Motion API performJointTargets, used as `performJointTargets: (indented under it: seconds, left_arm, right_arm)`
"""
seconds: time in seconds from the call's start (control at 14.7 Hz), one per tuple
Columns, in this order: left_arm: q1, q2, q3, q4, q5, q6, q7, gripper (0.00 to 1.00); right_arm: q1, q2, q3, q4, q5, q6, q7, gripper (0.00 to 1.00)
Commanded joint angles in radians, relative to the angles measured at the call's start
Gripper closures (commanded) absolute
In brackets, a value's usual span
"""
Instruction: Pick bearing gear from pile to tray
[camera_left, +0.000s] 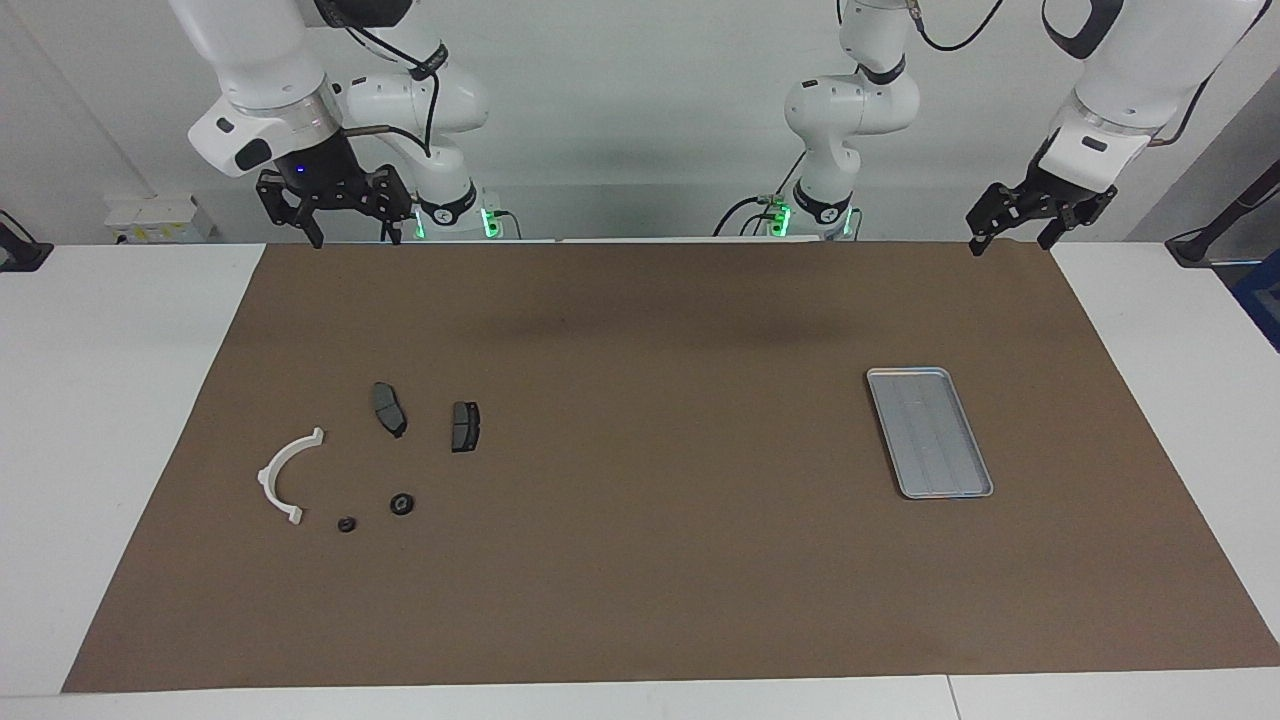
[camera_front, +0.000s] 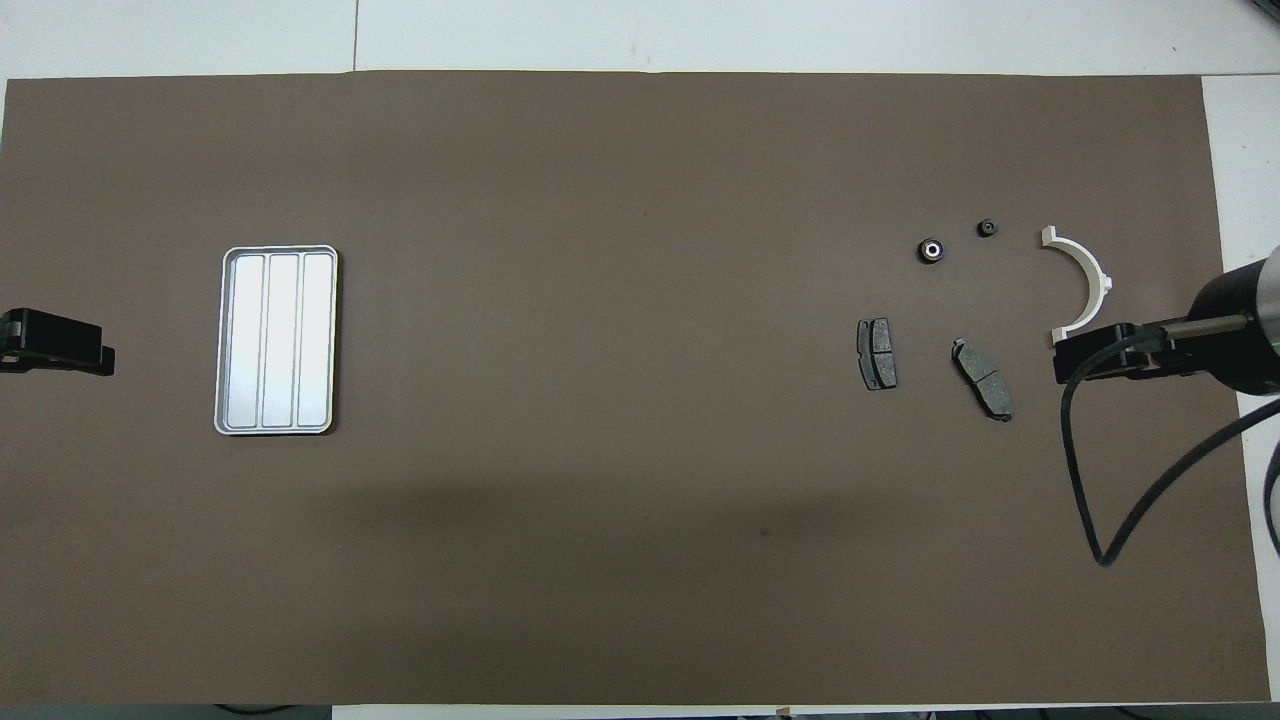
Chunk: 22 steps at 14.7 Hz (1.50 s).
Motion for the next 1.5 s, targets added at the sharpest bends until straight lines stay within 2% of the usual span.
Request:
performJointTargets:
  seconds: [0.0,1.43]
  left_arm:
    - [-0.007,-0.007,0.004,0.0,-0.001,-0.006,-0.011,0.0]
    - [-0.007,-0.007,0.004,0.0,-0.001,-0.006,-0.011,0.0]
  right_arm:
    - [-0.002,-0.01,0.003,-0.003,0.018,0.002,0.016,0.0]
    - [-0.014,-0.027,-0.008,-0.01,0.017,0.015,-0.043,0.0]
